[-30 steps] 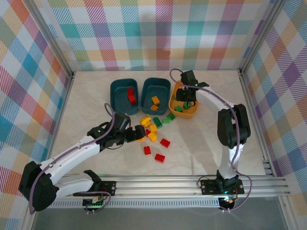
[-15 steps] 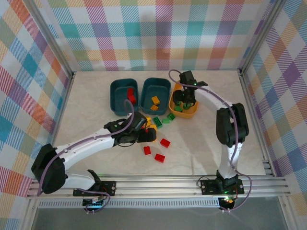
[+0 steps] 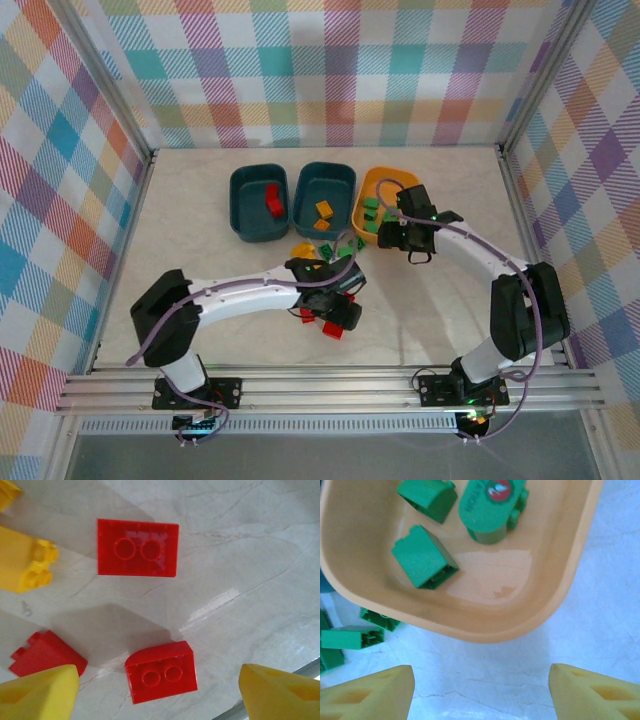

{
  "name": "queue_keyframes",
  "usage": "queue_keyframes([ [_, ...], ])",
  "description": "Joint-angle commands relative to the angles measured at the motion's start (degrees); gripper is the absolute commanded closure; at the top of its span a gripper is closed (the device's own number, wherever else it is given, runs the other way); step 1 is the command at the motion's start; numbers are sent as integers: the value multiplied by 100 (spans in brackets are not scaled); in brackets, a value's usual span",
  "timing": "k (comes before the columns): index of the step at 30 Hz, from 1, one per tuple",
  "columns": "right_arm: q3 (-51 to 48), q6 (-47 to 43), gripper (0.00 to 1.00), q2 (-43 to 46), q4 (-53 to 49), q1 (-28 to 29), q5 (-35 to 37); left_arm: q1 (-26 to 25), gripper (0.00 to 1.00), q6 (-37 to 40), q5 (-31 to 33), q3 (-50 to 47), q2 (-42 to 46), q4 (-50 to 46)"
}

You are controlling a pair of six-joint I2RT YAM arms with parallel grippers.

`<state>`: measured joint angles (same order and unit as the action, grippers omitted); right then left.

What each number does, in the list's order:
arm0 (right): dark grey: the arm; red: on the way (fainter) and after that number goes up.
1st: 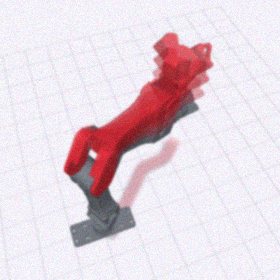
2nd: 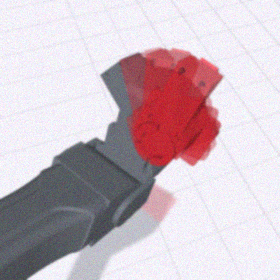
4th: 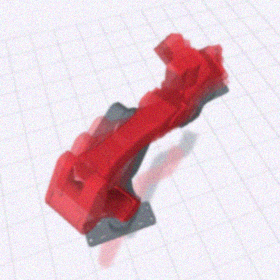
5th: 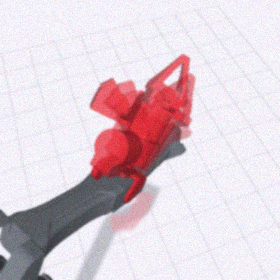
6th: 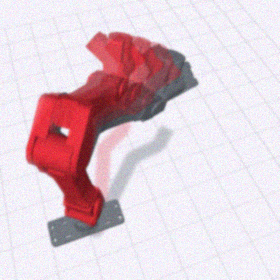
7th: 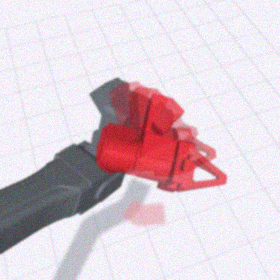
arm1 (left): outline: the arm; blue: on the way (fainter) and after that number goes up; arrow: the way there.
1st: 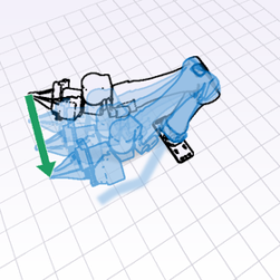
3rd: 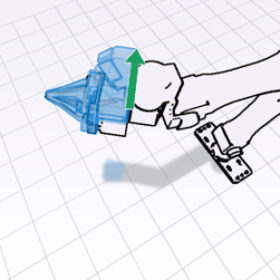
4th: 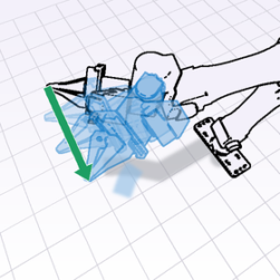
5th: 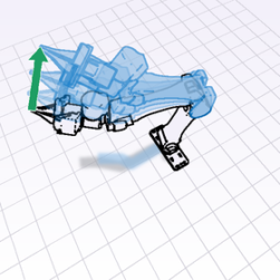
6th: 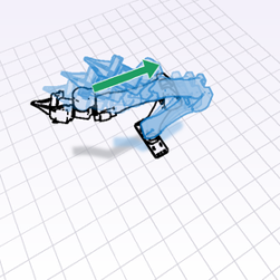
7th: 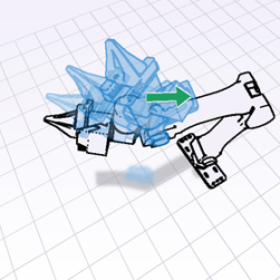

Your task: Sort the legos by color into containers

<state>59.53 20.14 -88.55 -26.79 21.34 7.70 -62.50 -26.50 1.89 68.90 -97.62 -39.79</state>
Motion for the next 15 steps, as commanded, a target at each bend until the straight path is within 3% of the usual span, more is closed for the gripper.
queue_keyframes([
  [1,-105,130,28,232,203,28,57,-160,17,-77,-138,245,-339,-468],
  [7,-170,182,27,217,320,27,22,-241,19,-445,355,483,-827,-893],
  [15,-290,254,26,189,437,28,-16,-332,24,-491,-10,534,-1077,-840],
])
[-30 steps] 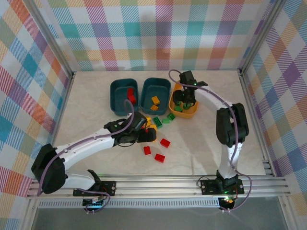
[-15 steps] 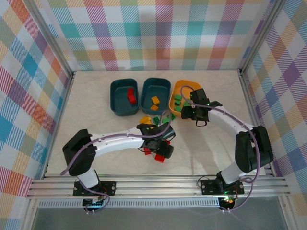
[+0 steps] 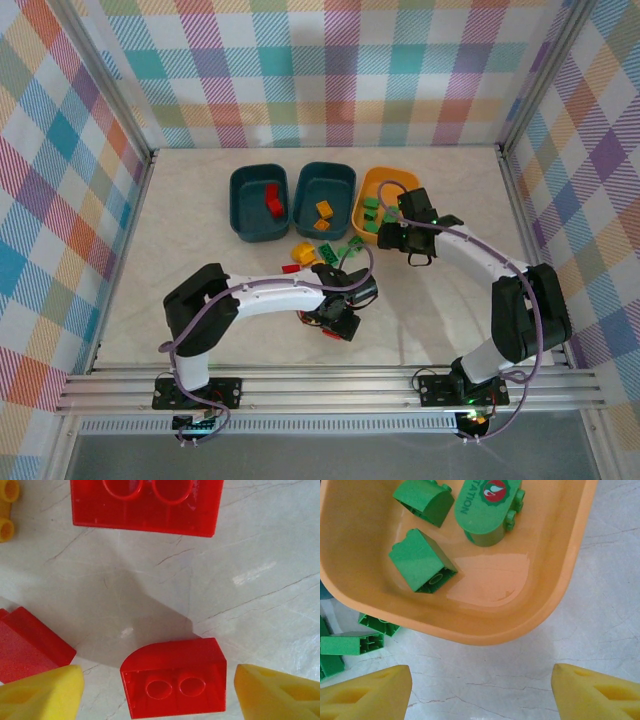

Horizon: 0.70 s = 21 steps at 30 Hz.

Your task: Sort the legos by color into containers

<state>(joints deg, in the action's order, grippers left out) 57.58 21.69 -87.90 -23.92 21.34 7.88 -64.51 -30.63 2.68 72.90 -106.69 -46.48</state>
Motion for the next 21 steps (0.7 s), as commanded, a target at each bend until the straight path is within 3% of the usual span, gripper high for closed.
queue_keyframes([
  [1,-109,115,26,124,155,28,-39,-157,26,-66,-99,150,-216,-160],
  [8,-133,133,27,158,164,28,-41,-202,35,9,-28,255,-414,-174],
  [13,-107,131,28,251,118,28,-46,-202,53,62,147,351,-364,-236],
  [16,-107,155,28,349,90,29,-105,-171,55,145,429,601,-155,-387],
  [21,-141,245,28,547,54,28,-249,703,56,324,313,916,437,-435],
])
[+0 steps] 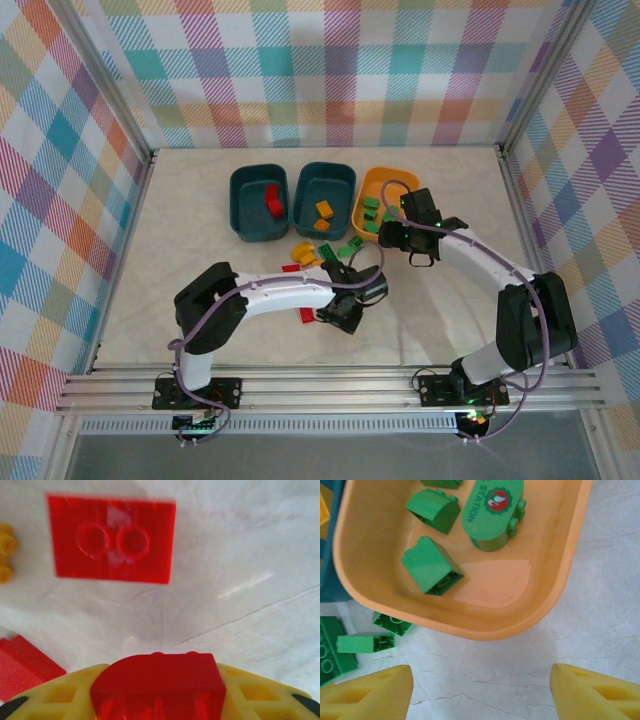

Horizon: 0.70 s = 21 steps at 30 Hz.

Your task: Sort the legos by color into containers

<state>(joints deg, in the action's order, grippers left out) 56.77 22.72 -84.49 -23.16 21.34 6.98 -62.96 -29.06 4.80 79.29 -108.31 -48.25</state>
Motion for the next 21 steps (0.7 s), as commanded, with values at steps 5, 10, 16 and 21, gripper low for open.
queue_keyframes([
  [5,-209,392,28,427,26,126,-462,2676,54,60,-416,456,1117,193],
  [10,-87,610,28,266,127,808,-914,4228,53,-38,-716,1370,363,59],
  [16,506,267,28,-540,-222,1919,-547,4986,52,-32,-828,2497,-903,-207],
  [21,886,123,28,-1043,-366,2487,-298,5166,51,214,-738,3558,-1788,-767],
])
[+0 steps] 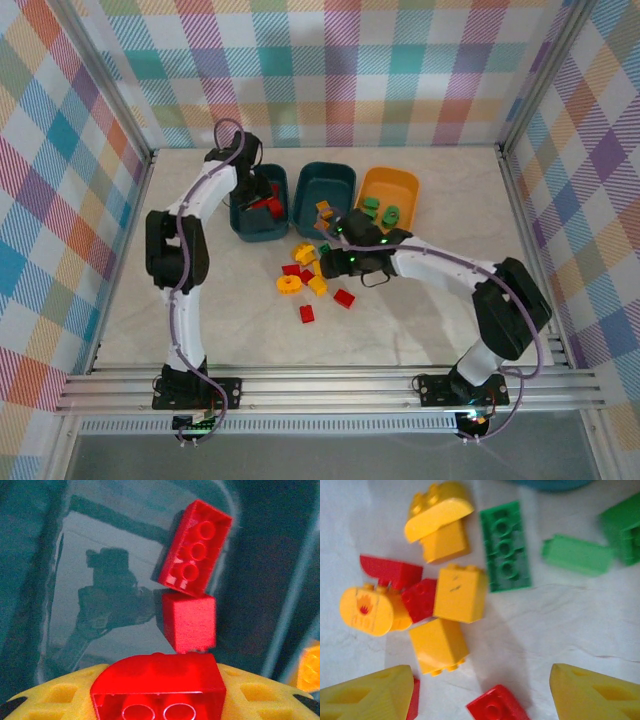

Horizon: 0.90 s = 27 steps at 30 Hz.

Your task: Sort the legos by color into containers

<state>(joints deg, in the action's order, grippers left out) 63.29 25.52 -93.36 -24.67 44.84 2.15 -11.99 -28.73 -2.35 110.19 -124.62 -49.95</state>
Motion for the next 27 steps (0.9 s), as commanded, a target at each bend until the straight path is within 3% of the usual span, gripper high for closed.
queue_keyframes([
  [1,281,-161,28,-217,-219,193,141,97,50,225,-8,540,-227,-623],
  [5,457,-343,28,-467,-280,375,87,188,45,271,-175,592,-394,-642],
  [9,671,-560,28,-750,-414,459,126,183,33,307,-306,594,-433,-664],
  [14,894,-740,34,-1019,-537,558,110,185,24,300,-385,554,39,-674],
  [18,1029,-828,41,-1219,-598,635,72,188,21,27,-370,-166,1173,-219],
  [23,1259,-934,44,-1576,-700,783,-37,188,13,-539,-415,-2343,3156,845],
  [27,1327,-899,46,-1727,-714,859,39,175,10,-446,-588,-3793,4601,920],
])
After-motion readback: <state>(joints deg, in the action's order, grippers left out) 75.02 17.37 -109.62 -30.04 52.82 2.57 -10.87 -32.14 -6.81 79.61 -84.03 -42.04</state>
